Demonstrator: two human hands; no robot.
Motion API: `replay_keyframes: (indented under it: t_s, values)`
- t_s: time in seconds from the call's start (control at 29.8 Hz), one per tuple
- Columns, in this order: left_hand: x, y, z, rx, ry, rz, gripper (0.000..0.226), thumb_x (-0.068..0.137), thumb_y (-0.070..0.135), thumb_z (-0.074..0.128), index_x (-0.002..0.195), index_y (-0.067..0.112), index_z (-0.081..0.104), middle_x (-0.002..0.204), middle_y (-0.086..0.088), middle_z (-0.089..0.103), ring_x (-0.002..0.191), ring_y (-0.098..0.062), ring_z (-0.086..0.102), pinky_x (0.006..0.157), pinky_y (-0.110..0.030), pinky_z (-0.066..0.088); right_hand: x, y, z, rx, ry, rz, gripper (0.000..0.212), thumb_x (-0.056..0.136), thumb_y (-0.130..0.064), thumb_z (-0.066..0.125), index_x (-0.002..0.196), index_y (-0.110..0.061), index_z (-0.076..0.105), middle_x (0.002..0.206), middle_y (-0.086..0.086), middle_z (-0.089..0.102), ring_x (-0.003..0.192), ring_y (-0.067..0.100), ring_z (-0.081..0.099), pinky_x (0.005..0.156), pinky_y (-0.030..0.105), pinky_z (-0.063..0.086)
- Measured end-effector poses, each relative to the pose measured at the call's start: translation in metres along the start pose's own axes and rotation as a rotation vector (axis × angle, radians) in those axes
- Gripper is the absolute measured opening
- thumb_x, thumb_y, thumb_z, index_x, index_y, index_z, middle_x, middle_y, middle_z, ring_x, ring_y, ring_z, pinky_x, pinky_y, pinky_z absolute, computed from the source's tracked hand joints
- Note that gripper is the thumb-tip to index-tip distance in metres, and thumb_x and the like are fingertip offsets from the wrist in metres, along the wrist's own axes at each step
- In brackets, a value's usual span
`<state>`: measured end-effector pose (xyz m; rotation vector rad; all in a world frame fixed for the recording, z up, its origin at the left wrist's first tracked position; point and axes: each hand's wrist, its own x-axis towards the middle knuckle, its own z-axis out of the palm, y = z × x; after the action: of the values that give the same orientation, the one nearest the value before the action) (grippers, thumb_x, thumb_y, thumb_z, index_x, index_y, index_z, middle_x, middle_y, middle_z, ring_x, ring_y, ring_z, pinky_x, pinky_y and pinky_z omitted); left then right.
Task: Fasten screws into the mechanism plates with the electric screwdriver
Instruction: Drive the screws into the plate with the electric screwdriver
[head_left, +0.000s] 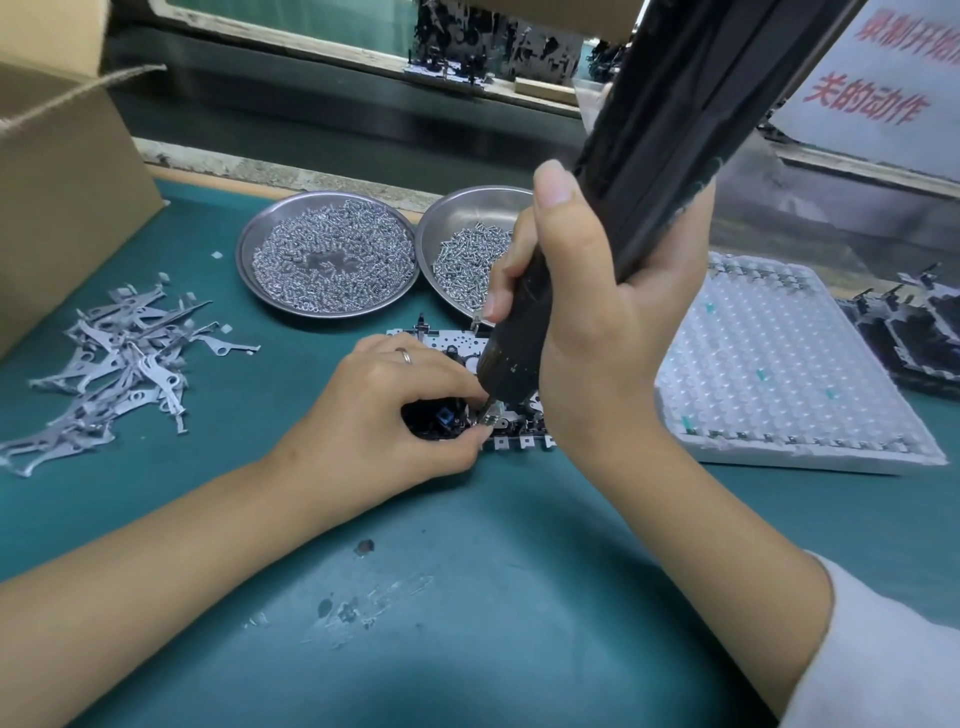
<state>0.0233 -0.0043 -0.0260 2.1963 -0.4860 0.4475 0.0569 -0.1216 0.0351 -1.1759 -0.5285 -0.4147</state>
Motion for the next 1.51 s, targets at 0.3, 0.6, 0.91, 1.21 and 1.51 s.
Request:
replay_keyframes:
  t_s: [0.3, 0.6, 0.91, 1.21, 1.51]
  values:
    - [0.000, -0.003, 0.001, 0.005, -0.004, 0.023, 0.016, 0.066, 0.022, 0.075, 0.077, 0.011, 0.075, 0.075, 0.024, 0.056, 0.075, -0.005, 0.052, 0.083, -0.038, 0.045, -0.002, -0.001, 0.001, -0.001, -0.001, -0.006, 0.023, 0.086, 0.001, 0.054, 0.087, -0.012, 0.035, 0.052, 0.012, 0.043, 0.034, 0.027, 0.042, 0.040, 0.027, 0.037]
    - [-0.001, -0.003, 0.002, 0.010, 0.005, 0.008, 0.019, 0.065, 0.024, 0.075, 0.080, 0.011, 0.076, 0.077, 0.020, 0.061, 0.078, -0.006, 0.053, 0.085, -0.040, 0.045, -0.003, -0.002, 0.001, -0.015, 0.018, 0.002, 0.022, 0.086, -0.002, 0.055, 0.088, -0.015, 0.038, 0.053, 0.011, 0.044, 0.034, 0.024, 0.042, 0.039, 0.024, 0.037]
    - [-0.001, -0.004, 0.001, 0.006, 0.009, 0.011, 0.018, 0.065, 0.023, 0.075, 0.078, 0.011, 0.075, 0.078, 0.021, 0.061, 0.079, -0.002, 0.051, 0.084, -0.039, 0.044, -0.003, -0.001, 0.002, -0.002, 0.018, -0.002, 0.022, 0.086, -0.001, 0.055, 0.088, -0.015, 0.038, 0.051, 0.013, 0.043, 0.034, 0.024, 0.041, 0.039, 0.027, 0.037]
    - [-0.001, -0.004, 0.001, 0.018, 0.008, 0.006, 0.017, 0.064, 0.022, 0.075, 0.078, 0.011, 0.076, 0.078, 0.018, 0.064, 0.078, -0.003, 0.051, 0.083, -0.041, 0.045, -0.002, -0.001, 0.001, -0.012, 0.014, 0.003, 0.021, 0.086, -0.002, 0.055, 0.089, -0.014, 0.037, 0.051, 0.015, 0.043, 0.034, 0.025, 0.042, 0.039, 0.027, 0.037]
    - [-0.002, -0.004, 0.000, 0.020, 0.007, -0.007, 0.022, 0.064, 0.024, 0.076, 0.085, 0.019, 0.077, 0.081, 0.013, 0.071, 0.082, -0.004, 0.055, 0.085, -0.036, 0.041, 0.009, -0.006, -0.007, 0.003, 0.030, -0.025, 0.022, 0.086, -0.005, 0.057, 0.088, -0.012, 0.037, 0.053, 0.009, 0.046, 0.034, 0.023, 0.045, 0.040, 0.024, 0.038]
